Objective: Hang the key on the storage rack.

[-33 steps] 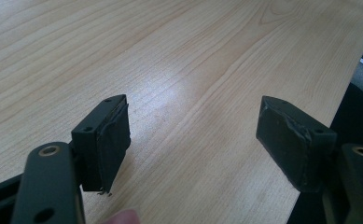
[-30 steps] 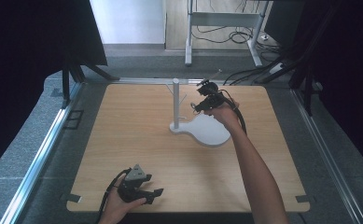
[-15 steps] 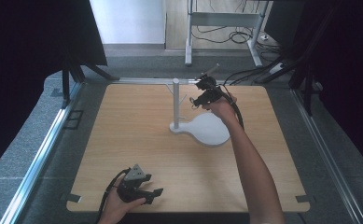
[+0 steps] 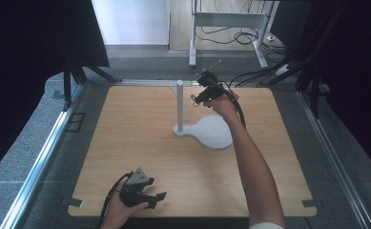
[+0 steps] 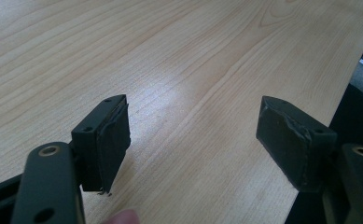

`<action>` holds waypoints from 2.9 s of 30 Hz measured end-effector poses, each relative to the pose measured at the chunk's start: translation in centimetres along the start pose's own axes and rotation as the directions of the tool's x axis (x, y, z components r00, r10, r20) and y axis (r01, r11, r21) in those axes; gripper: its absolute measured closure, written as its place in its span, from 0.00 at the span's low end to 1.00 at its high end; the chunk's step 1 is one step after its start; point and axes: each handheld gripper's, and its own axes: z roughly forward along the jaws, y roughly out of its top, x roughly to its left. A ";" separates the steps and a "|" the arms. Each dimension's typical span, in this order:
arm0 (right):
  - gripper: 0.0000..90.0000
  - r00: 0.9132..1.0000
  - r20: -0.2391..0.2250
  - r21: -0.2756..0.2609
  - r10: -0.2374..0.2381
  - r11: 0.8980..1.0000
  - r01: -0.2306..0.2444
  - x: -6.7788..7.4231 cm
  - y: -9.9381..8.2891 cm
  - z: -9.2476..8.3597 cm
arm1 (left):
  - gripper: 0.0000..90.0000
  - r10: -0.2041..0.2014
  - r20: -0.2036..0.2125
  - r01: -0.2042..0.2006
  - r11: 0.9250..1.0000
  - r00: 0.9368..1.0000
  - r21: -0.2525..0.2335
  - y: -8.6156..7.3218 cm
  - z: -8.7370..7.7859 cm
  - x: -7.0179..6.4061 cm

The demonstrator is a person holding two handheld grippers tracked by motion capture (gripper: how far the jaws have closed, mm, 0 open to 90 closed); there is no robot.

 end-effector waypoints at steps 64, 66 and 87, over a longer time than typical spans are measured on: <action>0.58 0.984 -0.135 -0.138 -0.116 0.986 0.097 3.6 -10.1 -3.0 | 0.29 0.026 -0.017 -0.026 0.999 0.999 0.037 -0.1 1.1 -0.6; 0.57 0.982 -0.142 -0.150 -0.121 0.984 0.099 3.7 -11.8 -3.2 | 0.29 0.022 -0.019 -0.022 0.999 1.000 0.034 -0.1 1.1 -0.7; 0.57 0.990 -0.115 -0.197 -0.076 0.979 0.052 3.0 -22.8 -3.1 | 0.29 0.017 -0.034 -0.016 0.999 0.999 0.029 -0.1 0.8 -0.4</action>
